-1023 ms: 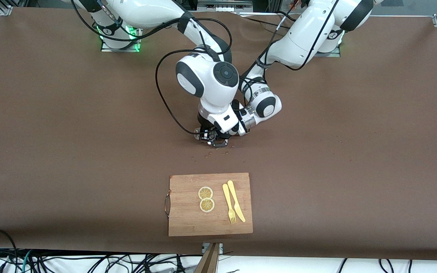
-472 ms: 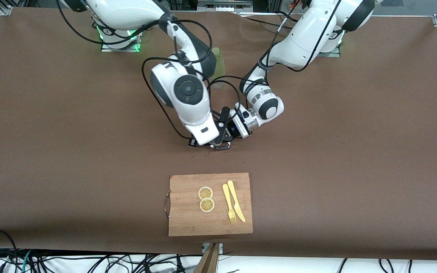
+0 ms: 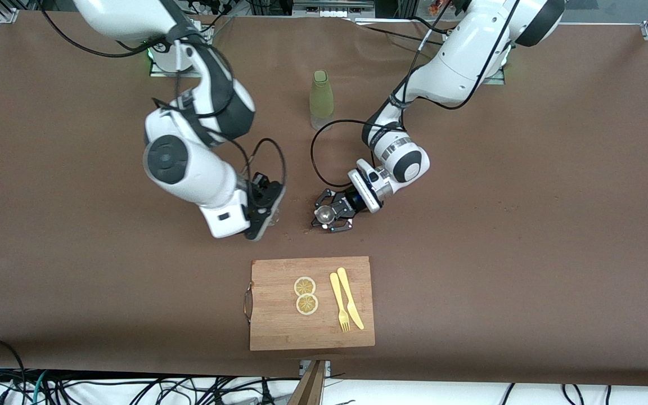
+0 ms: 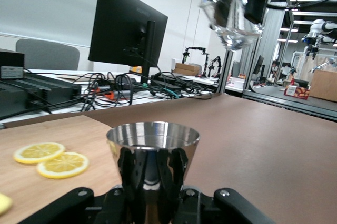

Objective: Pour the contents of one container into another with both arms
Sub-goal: 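Move the jigger back with the left gripper while the right gripper returns the beaker, then set down the beaker with the right gripper while the left gripper sets down the jigger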

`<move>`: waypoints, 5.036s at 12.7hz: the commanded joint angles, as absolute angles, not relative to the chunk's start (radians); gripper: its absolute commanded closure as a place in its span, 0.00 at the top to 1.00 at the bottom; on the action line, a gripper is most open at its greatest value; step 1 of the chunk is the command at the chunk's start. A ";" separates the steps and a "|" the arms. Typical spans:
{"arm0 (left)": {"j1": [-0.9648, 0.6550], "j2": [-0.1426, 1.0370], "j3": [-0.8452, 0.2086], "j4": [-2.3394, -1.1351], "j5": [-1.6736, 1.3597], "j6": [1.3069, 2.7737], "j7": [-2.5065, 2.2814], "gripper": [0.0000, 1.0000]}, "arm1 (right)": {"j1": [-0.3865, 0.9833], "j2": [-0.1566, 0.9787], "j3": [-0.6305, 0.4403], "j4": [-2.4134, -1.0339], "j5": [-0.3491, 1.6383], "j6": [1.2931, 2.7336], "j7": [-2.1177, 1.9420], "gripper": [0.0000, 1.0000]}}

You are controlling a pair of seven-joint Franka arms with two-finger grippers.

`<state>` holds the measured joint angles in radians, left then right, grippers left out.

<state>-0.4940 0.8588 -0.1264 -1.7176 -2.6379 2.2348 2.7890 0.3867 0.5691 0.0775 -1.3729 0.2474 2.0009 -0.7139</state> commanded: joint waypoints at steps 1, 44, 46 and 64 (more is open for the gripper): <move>-0.463 0.792 -0.153 -1.758 -2.761 2.272 2.982 0.00 | 0.283 0.437 0.094 -1.577 0.392 2.068 -0.864 0.19; 0.515 0.893 -0.032 -1.701 -0.980 1.367 2.666 0.00 | -0.308 0.617 -0.141 -1.934 1.083 1.893 -2.235 1.00; 0.515 0.916 -0.023 -1.700 -0.980 1.353 2.671 0.00 | -0.302 0.614 -0.179 -1.934 1.062 1.849 -2.233 1.00; 0.512 0.950 0.000 -1.695 -0.980 1.330 2.761 1.00 | -0.103 0.078 -0.079 -1.936 0.186 1.871 -0.816 1.00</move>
